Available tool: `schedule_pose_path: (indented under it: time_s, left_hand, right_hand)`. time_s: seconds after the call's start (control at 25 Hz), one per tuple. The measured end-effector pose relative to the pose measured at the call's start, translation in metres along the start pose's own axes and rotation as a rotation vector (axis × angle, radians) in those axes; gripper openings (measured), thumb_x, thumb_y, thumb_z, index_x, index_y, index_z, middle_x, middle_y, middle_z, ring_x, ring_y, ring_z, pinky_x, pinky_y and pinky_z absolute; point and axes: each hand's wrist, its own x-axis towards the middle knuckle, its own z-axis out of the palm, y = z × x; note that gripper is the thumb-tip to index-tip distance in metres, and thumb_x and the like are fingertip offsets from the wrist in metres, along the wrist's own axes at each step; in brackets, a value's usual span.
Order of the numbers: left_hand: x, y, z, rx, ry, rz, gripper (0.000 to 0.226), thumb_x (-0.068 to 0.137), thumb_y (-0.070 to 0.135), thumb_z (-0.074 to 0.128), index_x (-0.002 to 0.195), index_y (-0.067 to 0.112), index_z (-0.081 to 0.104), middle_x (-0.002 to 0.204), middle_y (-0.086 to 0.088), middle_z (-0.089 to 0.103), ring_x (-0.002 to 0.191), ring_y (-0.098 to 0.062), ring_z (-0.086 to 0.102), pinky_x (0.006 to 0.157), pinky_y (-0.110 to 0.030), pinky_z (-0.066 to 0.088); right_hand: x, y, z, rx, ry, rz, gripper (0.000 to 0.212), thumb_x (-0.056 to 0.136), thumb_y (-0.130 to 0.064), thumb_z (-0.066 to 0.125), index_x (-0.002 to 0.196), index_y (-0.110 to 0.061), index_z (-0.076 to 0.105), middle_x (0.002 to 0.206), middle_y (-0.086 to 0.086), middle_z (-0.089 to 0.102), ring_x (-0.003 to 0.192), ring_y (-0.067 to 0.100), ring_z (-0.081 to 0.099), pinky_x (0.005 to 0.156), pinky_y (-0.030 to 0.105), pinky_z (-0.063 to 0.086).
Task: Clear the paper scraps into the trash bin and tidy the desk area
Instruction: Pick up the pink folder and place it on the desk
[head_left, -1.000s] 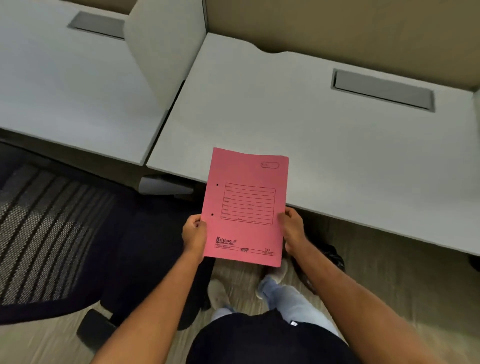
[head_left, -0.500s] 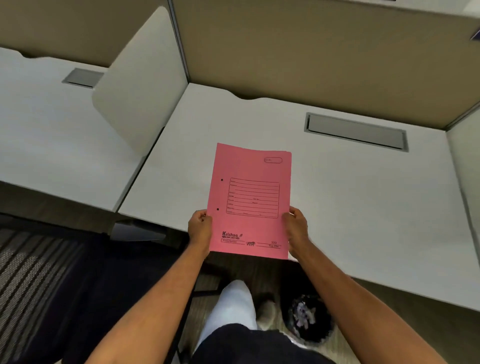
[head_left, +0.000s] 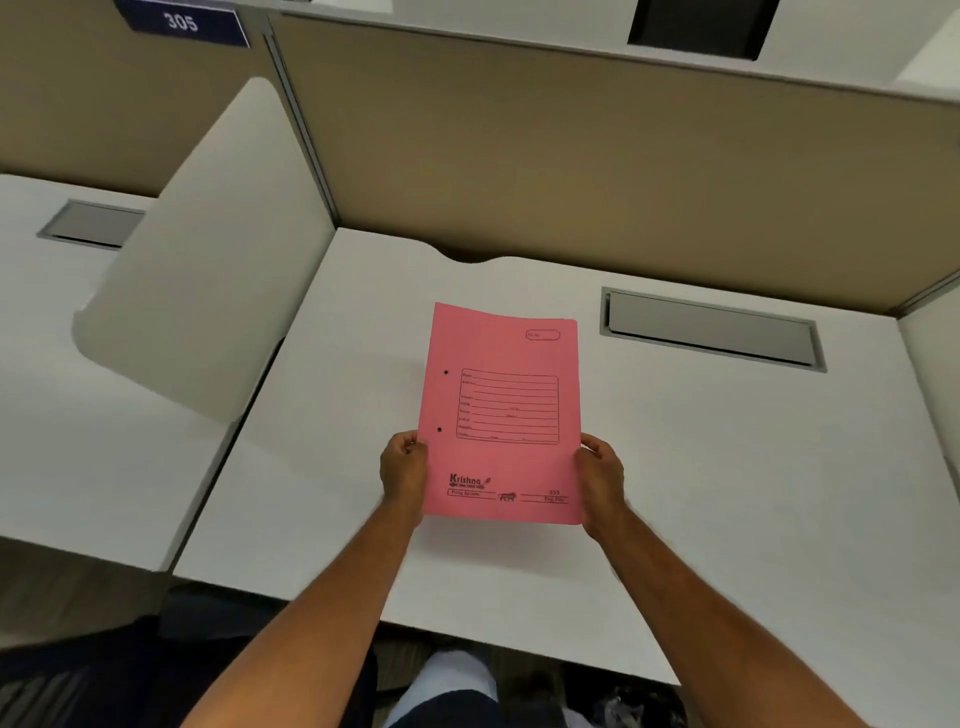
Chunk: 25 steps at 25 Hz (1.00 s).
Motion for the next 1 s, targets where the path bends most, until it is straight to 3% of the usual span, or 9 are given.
schedule_pose_path:
  time_s: [0.16,0.28,0.44,0.6,0.76,1.0]
  left_hand:
    - [0.059,0.029,0.021,0.037,-0.028,-0.025,0.021,0.096,0.004,0.050,0.106,0.013,0.066,0.108,-0.009,0.071,0.106,-0.037,0.068,0.091,-0.051,0.059]
    - [0.100,0.046,0.036,0.077,-0.050,-0.047,0.024,0.097,0.004,0.048,0.110,0.014,0.066,0.113,-0.012,0.071,0.104,-0.034,0.068,0.093,-0.052,0.059]
    - [0.144,0.062,0.054,0.124,-0.094,-0.067,0.028,0.097,0.002,0.044,0.112,0.016,0.064,0.117,-0.012,0.071,0.106,-0.035,0.068,0.093,-0.052,0.059]
    - [0.180,0.069,0.072,0.181,-0.116,-0.078,0.030,0.097,0.001,0.043,0.111,0.019,0.063,0.118,-0.011,0.070,0.107,-0.034,0.067,0.094,-0.051,0.058]
    - [0.210,0.070,0.087,0.207,-0.117,-0.076,0.031,0.098,0.002,0.042,0.111,0.021,0.061,0.113,-0.006,0.069,0.093,-0.023,0.066,0.079,-0.037,0.056]
    - [0.232,0.074,0.106,0.221,-0.083,-0.010,0.030,0.098,0.002,0.045,0.114,0.023,0.059,0.109,0.001,0.067,0.091,-0.014,0.065,0.067,-0.027,0.052]
  right_hand:
    - [0.045,-0.023,0.032,0.015,0.038,0.018,0.042,0.097,-0.010,0.042,0.130,-0.022,0.065,0.123,0.003,0.071,0.108,0.029,0.069,0.092,0.053,0.061]
    - [0.073,-0.038,0.054,0.035,0.025,0.038,0.044,0.101,-0.011,0.039,0.134,-0.026,0.064,0.119,-0.001,0.073,0.102,0.027,0.071,0.080,0.044,0.062]
    - [0.106,-0.051,0.075,0.047,0.011,0.063,0.046,0.104,-0.012,0.036,0.141,-0.027,0.060,0.125,0.001,0.073,0.106,0.029,0.072,0.078,0.039,0.060]
    - [0.137,-0.058,0.089,0.042,0.031,0.087,0.046,0.101,-0.010,0.036,0.126,-0.032,0.068,0.112,-0.005,0.078,0.101,0.028,0.074,0.070,0.035,0.060]
    - [0.167,-0.059,0.098,0.047,0.058,0.107,0.045,0.102,-0.007,0.038,0.128,-0.028,0.067,0.114,-0.006,0.077,0.104,0.026,0.072,0.064,0.026,0.056]
    - [0.202,-0.053,0.107,0.005,0.102,0.113,0.037,0.106,-0.014,0.044,0.136,-0.023,0.064,0.127,0.000,0.070,0.108,0.026,0.070,0.069,0.031,0.057]
